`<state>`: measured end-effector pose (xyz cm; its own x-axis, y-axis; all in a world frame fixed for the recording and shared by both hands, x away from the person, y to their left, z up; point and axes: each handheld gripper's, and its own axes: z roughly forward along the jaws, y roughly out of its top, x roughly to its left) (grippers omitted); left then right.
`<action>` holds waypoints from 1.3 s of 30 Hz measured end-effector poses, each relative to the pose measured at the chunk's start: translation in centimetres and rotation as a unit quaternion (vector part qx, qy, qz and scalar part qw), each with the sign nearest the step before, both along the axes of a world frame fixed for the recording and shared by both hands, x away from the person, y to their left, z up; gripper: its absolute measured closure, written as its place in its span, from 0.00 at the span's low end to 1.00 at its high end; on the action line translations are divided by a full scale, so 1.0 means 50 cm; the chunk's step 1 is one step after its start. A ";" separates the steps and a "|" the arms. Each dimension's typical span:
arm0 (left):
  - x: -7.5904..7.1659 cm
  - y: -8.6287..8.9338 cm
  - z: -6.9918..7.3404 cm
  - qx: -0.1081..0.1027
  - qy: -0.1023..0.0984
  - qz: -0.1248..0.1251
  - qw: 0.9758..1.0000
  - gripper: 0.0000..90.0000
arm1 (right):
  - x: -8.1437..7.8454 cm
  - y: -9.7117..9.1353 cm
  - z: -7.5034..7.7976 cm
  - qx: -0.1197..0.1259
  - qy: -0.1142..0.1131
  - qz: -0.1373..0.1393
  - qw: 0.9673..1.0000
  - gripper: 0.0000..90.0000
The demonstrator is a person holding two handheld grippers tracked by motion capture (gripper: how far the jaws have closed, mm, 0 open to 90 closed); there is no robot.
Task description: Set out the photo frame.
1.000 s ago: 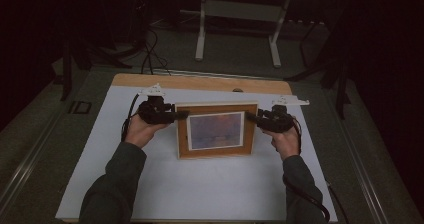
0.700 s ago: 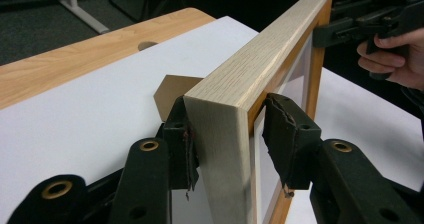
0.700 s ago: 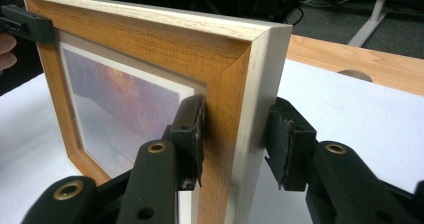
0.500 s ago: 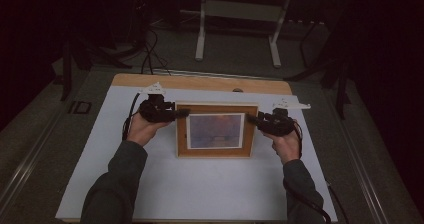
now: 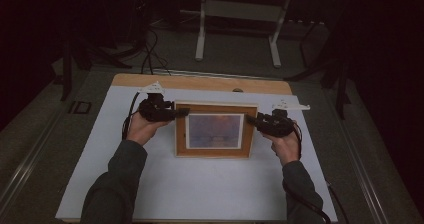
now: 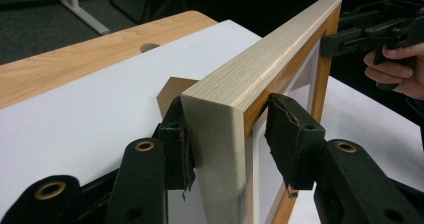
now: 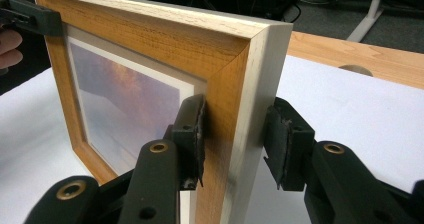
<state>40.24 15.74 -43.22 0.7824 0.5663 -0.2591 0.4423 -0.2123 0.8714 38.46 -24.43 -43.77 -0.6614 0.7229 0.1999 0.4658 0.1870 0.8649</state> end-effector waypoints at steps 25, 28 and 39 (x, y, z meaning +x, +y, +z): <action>-0.017 -0.001 0.005 0.007 0.006 0.004 1.000 0.58 | -0.008 0.001 0.001 -0.036 -0.003 0.011 0.999 0.54; -0.021 0.001 0.009 0.013 0.005 0.006 1.000 0.56 | -0.011 -0.002 0.003 -0.040 -0.003 0.013 0.999 0.52; -0.042 0.014 0.024 0.028 -0.004 0.017 0.999 0.54 | -0.021 -0.012 0.010 -0.070 0.001 0.022 0.997 0.48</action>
<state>38.15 16.46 -42.05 0.7644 0.6064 -0.2191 0.4425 -0.2463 0.8623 37.40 -25.05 -43.28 -0.6922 0.7147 0.1006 0.4570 0.3262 0.8275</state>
